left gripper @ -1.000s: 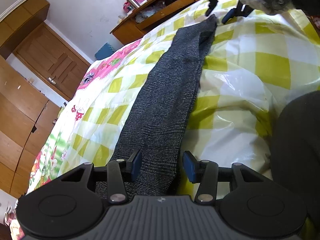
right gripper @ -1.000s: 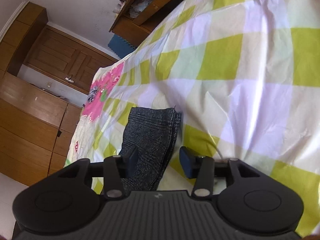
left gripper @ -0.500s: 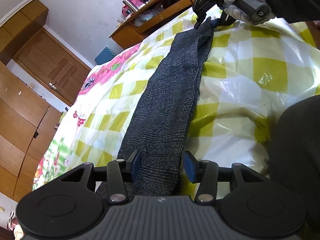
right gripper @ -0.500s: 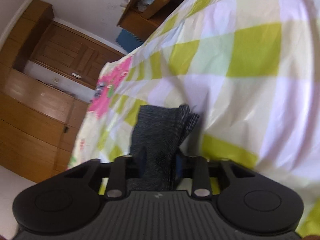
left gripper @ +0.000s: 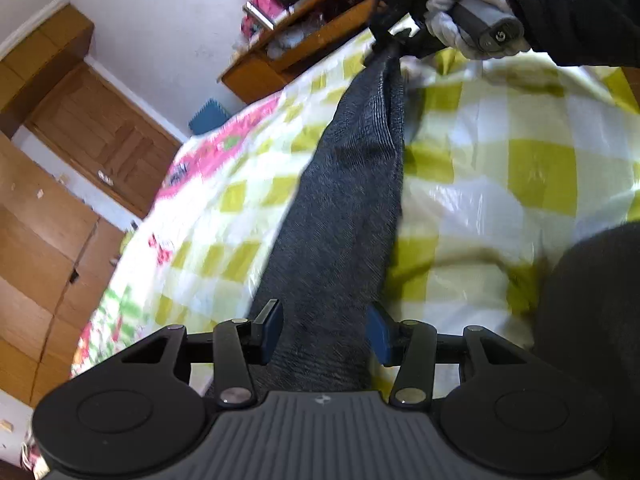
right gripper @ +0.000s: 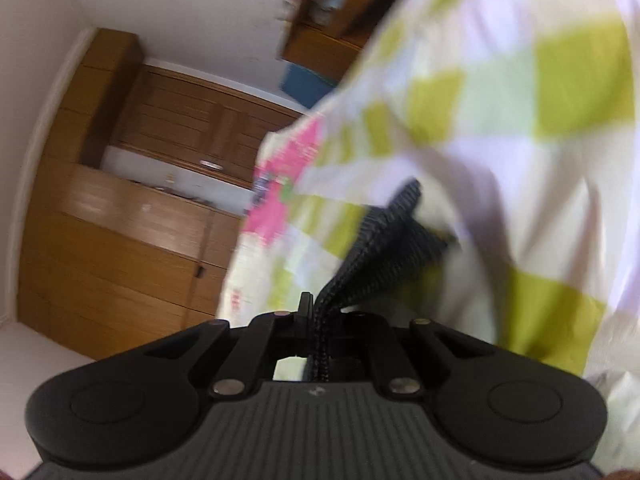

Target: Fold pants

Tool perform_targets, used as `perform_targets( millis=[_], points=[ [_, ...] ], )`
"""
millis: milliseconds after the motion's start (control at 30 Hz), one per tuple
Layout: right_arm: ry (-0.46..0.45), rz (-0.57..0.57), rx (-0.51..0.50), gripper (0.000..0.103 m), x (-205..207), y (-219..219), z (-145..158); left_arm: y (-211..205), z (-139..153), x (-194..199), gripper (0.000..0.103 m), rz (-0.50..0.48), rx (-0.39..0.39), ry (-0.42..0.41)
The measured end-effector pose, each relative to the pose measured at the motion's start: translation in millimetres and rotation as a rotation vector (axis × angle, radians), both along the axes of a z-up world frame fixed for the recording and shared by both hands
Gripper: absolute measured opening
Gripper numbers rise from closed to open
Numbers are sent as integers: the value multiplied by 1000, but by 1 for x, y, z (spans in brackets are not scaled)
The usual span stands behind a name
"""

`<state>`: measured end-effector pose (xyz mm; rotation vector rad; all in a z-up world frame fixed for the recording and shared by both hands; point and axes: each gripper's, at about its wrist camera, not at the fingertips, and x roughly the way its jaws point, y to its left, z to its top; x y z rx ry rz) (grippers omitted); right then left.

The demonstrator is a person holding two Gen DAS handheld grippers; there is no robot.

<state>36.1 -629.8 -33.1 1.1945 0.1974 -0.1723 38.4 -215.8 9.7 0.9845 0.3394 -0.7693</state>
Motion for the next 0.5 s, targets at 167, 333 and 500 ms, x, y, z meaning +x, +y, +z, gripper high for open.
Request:
perform_targets(
  millis=[167,333,500],
  points=[
    [209,-48,-14,6,-11,-21,-20,-13,-7,-1,67,0,-8,105],
    [117,-66,24,14,-20,-25,-19,-12,-31,-5,63,28,37,180],
    [234,-41,8,10,10,-16,-18,-5,-16,1,64,74,-33,189]
  ],
)
